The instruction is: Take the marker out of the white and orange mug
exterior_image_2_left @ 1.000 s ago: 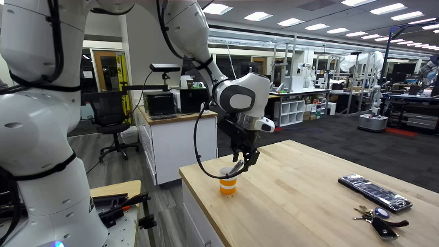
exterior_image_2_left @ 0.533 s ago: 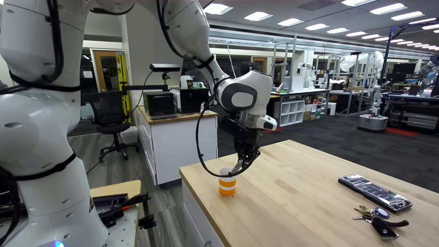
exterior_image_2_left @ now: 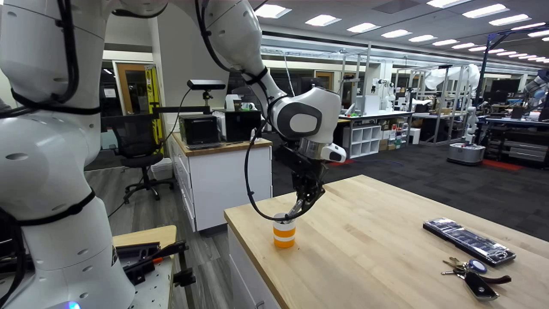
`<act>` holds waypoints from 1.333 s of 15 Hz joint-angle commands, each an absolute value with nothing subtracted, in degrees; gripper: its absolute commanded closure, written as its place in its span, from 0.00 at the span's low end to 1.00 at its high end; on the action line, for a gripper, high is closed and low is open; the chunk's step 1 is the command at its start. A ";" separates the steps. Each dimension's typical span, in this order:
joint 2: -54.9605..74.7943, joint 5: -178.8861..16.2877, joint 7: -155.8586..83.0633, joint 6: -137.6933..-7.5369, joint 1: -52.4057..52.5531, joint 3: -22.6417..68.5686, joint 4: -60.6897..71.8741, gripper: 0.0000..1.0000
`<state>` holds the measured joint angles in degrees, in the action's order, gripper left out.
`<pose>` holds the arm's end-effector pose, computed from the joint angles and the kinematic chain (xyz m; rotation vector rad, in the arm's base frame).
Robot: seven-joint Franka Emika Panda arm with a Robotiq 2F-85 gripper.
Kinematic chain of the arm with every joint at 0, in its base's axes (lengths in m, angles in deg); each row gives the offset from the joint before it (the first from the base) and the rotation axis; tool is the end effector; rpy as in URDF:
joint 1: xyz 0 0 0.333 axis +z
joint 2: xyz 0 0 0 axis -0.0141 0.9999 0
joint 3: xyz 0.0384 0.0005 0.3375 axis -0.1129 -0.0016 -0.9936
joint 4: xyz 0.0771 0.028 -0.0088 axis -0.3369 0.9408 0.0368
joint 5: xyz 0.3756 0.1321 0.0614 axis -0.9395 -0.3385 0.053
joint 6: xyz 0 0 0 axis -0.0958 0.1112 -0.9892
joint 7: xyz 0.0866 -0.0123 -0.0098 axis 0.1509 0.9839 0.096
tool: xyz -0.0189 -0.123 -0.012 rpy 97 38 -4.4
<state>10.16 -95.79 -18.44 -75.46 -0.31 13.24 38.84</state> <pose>0.5559 0.0653 0.2418 -2.9629 -0.2746 0.1142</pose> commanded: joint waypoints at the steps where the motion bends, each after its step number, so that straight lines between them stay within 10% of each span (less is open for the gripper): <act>1: 5.66 -93.77 -21.42 -70.48 0.20 13.71 38.99 0.94; 20: 0.03 -82.70 -23.20 -62.88 -0.68 17.43 31.17 0.94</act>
<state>-0.69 -83.91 -23.98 -64.03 -0.14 16.30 31.66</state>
